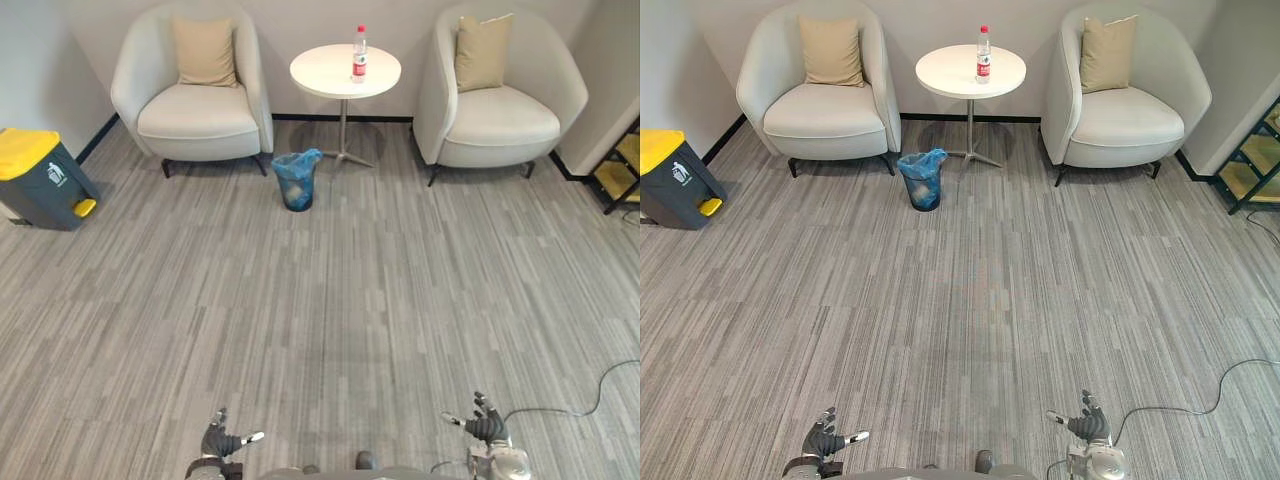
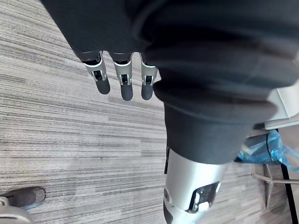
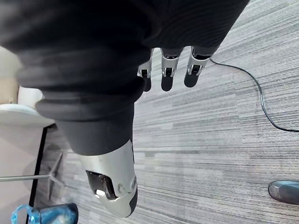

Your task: Gather rubbish on tea table into small bin, then transfer packed bag to large trash can.

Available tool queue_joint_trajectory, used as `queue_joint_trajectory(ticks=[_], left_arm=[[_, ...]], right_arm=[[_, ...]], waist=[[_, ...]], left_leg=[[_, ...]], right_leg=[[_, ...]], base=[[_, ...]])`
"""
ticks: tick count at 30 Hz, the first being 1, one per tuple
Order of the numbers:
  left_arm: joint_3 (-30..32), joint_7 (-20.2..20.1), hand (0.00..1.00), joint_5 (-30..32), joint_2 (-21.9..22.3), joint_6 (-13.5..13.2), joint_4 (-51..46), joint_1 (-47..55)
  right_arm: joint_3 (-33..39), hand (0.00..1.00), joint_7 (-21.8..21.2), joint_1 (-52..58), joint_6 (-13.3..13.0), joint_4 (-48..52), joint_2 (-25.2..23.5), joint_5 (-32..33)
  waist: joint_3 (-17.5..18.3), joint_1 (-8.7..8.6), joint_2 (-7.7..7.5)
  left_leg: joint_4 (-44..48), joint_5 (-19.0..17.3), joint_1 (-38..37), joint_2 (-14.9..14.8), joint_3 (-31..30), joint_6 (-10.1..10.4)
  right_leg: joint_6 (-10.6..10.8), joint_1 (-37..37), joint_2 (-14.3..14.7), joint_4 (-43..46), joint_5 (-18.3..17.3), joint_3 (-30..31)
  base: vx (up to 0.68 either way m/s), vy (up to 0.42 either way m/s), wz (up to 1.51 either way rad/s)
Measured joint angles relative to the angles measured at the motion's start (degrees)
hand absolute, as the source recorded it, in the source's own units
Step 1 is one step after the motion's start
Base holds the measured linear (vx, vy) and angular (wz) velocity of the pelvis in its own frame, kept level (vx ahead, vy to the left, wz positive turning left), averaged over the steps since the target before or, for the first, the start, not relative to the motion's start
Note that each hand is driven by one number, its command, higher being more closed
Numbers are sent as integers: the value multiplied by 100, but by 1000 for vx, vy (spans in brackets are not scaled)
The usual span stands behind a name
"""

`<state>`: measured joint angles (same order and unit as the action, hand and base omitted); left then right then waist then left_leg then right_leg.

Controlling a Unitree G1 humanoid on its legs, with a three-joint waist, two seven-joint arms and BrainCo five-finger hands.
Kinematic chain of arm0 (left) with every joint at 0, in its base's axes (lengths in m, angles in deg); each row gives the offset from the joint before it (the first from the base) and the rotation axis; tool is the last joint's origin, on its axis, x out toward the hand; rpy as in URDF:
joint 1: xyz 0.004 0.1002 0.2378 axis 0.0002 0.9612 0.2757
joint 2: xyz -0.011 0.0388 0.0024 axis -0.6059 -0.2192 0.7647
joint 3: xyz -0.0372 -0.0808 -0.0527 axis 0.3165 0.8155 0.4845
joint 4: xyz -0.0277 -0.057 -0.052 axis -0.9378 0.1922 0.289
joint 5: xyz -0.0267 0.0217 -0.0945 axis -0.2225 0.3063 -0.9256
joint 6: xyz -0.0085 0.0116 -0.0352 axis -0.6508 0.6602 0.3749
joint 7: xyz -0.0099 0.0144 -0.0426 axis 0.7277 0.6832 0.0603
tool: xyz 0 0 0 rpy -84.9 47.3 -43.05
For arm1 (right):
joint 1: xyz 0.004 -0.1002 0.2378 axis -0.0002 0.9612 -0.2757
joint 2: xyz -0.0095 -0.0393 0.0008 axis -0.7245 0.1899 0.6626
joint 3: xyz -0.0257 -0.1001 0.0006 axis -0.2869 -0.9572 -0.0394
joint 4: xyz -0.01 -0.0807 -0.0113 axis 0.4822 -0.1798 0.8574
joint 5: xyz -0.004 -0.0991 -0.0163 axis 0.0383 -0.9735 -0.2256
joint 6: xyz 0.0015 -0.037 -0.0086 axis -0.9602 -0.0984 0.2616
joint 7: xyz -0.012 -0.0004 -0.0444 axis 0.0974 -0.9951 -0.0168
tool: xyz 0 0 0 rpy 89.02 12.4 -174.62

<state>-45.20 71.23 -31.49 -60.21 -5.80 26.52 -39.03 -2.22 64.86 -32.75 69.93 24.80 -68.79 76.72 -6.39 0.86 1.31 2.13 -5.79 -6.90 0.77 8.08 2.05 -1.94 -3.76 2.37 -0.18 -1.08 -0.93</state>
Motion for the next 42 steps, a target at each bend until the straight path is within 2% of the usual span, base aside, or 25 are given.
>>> queue_joint_trajectory(ticks=[13, 15, 21, 23, 24, 26, 28, 29, 30, 31, 33, 34, 35, 36, 37, 38, 39, 40, 41, 42], left_arm=[[157, -44, 0, 15, 26, -42, -9, 199], [164, -38, 0, 4, 56, -25, -80, 260], [219, -29, 0, -20, 258, -10, -326, 250], [219, -21, 0, -44, 262, -9, -509, 249], [219, -12, 0, -83, 258, -7, -683, 251], [205, -8, 0, -130, 252, -9, -952, 210], [169, -2, 0, -130, 244, -1, -969, 113], [97, 0, 0, -130, 191, 24, -1013, 81], [92, 0, 0, -130, 188, 26, -1017, 81], [75, 6, 0, -130, 112, 84, -1041, 58], [83, 29, 0, -137, 95, 95, -1041, 24], [78, 88, 0, -140, 102, 94, -1029, -75], [78, 113, 0, -141, 129, 92, -1016, -188], [78, 117, 0, -140, 114, 87, -998, -304], [77, 118, 0, -139, 91, 85, -985, -357], [78, 118, 0, -133, 106, 86, -925, -420], [85, 106, 0, -126, 147, 82, -877, -510], [78, 106, 0, -126, 161, 85, -857, -571], [89, 108, 0, -128, 242, 81, -854, -594], [92, 103, 0, -128, 339, 84, -855, -525]], right_arm=[[179, 0, 16, 99, 29, -1, 120, 8], [281, 0, 62, 70, 46, -1, 108, 65], [513, 0, 162, -109, 147, -1, 73, 274], [512, 0, 251, -201, 154, -1, 47, 333], [500, 0, 281, -272, 155, 0, 9, 354], [430, 0, 282, -390, 165, 13, -58, 447], [338, 0, 284, -478, 181, 43, -99, 447], [195, 0, 281, -495, 193, 190, -106, 443], [181, 0, 281, -497, 192, 208, -107, 443], [56, 0, 268, -468, 190, 251, -98, 441], [56, 0, 269, -515, 190, 247, -63, 442], [54, 0, 269, -565, 188, 248, 8, 441], [51, 0, 271, -605, 187, 248, 93, 442], [53, 0, 278, -618, 184, 251, 156, 442], [55, 0, 287, -607, 183, 255, 164, 440], [62, 0, 290, -566, 189, 260, 186, 439], [74, 0, 292, -652, 205, 288, 176, 438], [73, 0, 289, -660, 211, 350, 158, 438], [64, 0, 284, -650, 213, 447, 132, 441], [-16, 0, 287, -648, 192, 481, 134, 445]], waist=[[-13, 4, 78], [-21, 16, 95], [-89, 22, 190], [-126, 47, 186], [-144, 74, 194], [-227, 153, 109], [-374, 158, 110], [-477, 132, 80], [-491, 129, 70], [-565, 95, 53], [-590, -9, 70], [-670, -110, 212], [-722, -185, 270], [-787, -281, 302], [-797, -316, 264], [-774, -368, 243], [-812, -376, 371], [-822, -386, 368], [-866, -398, 374], [-935, -370, 412]], left_leg=[[26, -41, 21, -120, 121, -20], [126, -167, 119, -173, 214, -89], [601, -472, 552, -264, 368, -123], [800, -623, 679, -301, 440, -154], [954, -746, 760, -306, 516, -205], [1229, -986, 822, -268, 644, -265], [1367, -1167, 771, -266, 658, -296], [1358, -1270, 593, -228, 616, -427], [1353, -1285, 575, -220, 617, -437], [1177, -1404, 244, -130, 607, -426], [949, -1418, -37, -186, 528, -414], [715, -1399, -238, -326, 444, -385], [525, -1378, -396, -471, 366, -347], [354, -1302, -529, -506, 240, -205], [307, -1289, -596, -490, 175, -132], [281, -1315, -766, -581, 54, 30], [611, -1176, -634, -762, 21, 276], [957, -1024, -488, -783, -13, 490], [2031, -555, -151, -824, 16, 401], [3594, 404, 309, -1086, 51, 118]], right_leg=[[-26, 6, 108, 19, 17, 12], [-4, 38, 152, 19, -1, 74], [40, 364, 183, 160, -103, 148], [45, 618, 203, 565, -333, 213], [122, 919, 197, 1093, -621, 263], [419, 1492, 100, 2245, -1099, 199], [469, 1820, -4, 3131, -1169, -111], [501, 2155, -147, 3925, -1197, -394], [513, 2190, -172, 3993, -1225, -419], [503, 2499, -470, 4434, -1516, -848], [497, 2712, -520, 4123, -1588, -1102], [446, 2940, -459, 3697, -1539, -1282], [370, 3091, -378, 3155, -1302, -1368], [400, 3237, -316, 2276, -748, -1346], [353, 3293, -314, 1855, -385, -1276], [-117, 3266, -295, 1726, 623, -1196], [-339, 3333, -261, 2159, 228, -1303], [-338, 3334, -313, 2332, 46, -1340], [-355, 3018, -347, 2433, -300, -1394], [-377, 2362, -285, 2172, -508, -1456]], base=[[-10, -8, -1], [-46, -9, -17], [14, 9, -13], [75, 40, -23], [107, 56, -27], [144, 62, -38], [140, 58, -14], [187, 51, 6], [280, 39, 3], [315, 28, 1], [402, 3, 18], [508, -51, 41], [638, -77, 62], [564, -85, 57], [640, -129, 62], [667, -173, 35], [656, -195, 36], [622, -225, 32], [641, -257, 43], [654, -245, 34]])
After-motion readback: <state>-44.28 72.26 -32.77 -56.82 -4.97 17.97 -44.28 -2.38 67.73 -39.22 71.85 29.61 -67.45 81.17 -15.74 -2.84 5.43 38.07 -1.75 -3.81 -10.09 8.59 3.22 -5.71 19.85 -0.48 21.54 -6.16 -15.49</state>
